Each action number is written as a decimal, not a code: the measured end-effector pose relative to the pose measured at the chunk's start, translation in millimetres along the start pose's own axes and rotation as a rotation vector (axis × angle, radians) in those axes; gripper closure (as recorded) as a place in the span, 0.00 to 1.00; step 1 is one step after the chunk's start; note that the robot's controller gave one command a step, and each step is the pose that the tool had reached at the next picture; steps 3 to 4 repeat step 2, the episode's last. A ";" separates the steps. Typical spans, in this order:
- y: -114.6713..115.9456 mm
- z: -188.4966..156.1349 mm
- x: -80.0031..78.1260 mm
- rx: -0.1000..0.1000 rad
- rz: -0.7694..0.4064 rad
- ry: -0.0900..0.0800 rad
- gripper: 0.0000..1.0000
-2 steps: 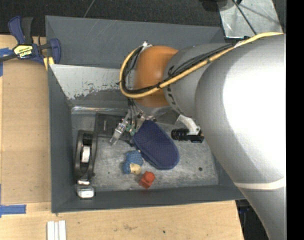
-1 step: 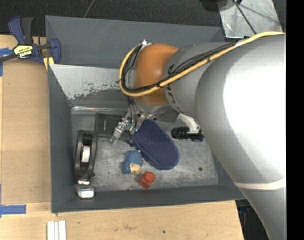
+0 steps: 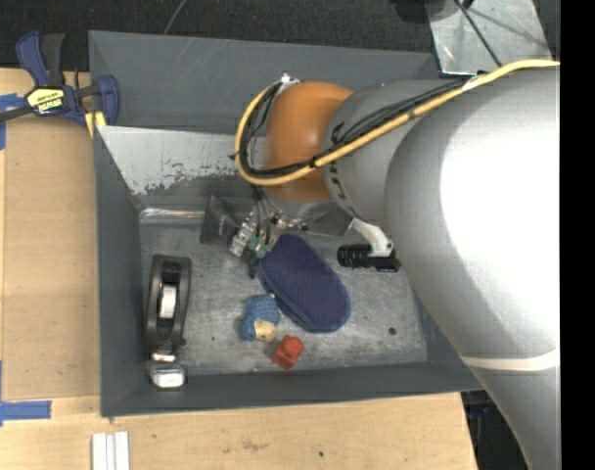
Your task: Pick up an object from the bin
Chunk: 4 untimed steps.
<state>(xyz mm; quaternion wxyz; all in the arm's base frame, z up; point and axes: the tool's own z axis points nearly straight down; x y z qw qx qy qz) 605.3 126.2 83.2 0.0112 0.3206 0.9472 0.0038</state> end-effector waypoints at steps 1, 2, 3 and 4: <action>2.1 -61.6 -3.5 0.008 -0.003 0.013 1.00; 2.9 -91.9 -5.7 0.010 -0.007 0.015 1.00; 2.9 -91.9 -5.7 0.010 -0.007 0.015 1.00; 2.9 -91.9 -5.7 0.010 -0.007 0.015 1.00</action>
Offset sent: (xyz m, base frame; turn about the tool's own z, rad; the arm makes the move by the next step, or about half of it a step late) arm 0.0000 0.0000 0.0567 -0.0001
